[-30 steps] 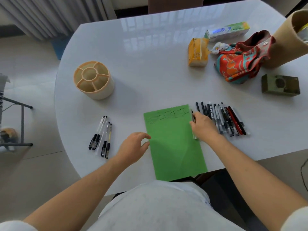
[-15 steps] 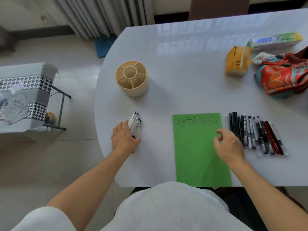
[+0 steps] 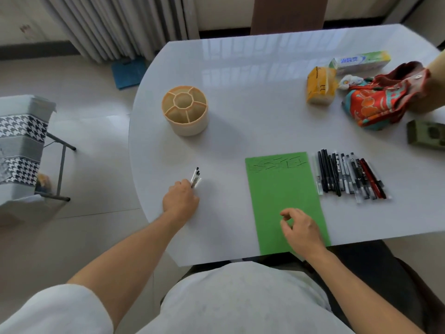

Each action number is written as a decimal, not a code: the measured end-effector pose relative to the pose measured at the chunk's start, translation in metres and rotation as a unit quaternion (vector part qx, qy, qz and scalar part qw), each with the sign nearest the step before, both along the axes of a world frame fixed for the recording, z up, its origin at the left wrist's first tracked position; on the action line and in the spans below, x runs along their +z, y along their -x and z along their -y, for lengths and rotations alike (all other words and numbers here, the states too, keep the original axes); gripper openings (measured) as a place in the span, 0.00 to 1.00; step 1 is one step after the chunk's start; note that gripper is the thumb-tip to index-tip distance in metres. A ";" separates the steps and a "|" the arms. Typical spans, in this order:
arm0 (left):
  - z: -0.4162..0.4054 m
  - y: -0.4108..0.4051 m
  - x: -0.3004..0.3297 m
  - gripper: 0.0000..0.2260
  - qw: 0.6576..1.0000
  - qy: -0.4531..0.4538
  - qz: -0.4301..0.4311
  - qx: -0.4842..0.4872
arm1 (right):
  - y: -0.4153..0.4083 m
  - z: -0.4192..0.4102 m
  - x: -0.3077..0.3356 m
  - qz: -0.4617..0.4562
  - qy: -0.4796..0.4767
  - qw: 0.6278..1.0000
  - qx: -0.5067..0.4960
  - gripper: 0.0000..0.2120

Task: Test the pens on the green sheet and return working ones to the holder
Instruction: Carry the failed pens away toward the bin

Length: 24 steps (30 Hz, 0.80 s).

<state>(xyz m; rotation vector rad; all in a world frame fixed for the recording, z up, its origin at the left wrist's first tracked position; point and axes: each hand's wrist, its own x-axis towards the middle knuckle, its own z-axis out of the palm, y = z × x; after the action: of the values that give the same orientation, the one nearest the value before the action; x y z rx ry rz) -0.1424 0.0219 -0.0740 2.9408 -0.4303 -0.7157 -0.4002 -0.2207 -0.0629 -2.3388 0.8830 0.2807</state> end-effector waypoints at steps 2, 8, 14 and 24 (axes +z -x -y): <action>-0.007 0.004 0.000 0.10 1.000 -0.006 -0.006 -0.012 | 0.002 -0.005 0.005 -0.002 -0.003 1.000 0.014 0.09; -0.049 0.032 0.003 0.08 0.988 0.084 -0.117 0.048 | -0.016 -0.012 0.012 -0.026 -0.061 0.994 0.091 0.07; -0.127 0.112 0.008 0.12 0.945 0.142 -0.181 0.232 | -0.042 -0.029 0.002 -0.036 -0.122 0.970 0.207 0.07; -0.261 0.274 0.006 0.10 0.844 0.151 -0.161 0.488 | -0.078 -0.121 0.007 -0.087 -0.168 0.921 0.341 0.04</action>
<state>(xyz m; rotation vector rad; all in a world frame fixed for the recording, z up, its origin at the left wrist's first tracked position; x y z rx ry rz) -0.4167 0.2825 -0.0681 2.2010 0.8473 -0.8172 -0.3224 -0.0994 -0.0556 -2.2280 0.0372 0.8632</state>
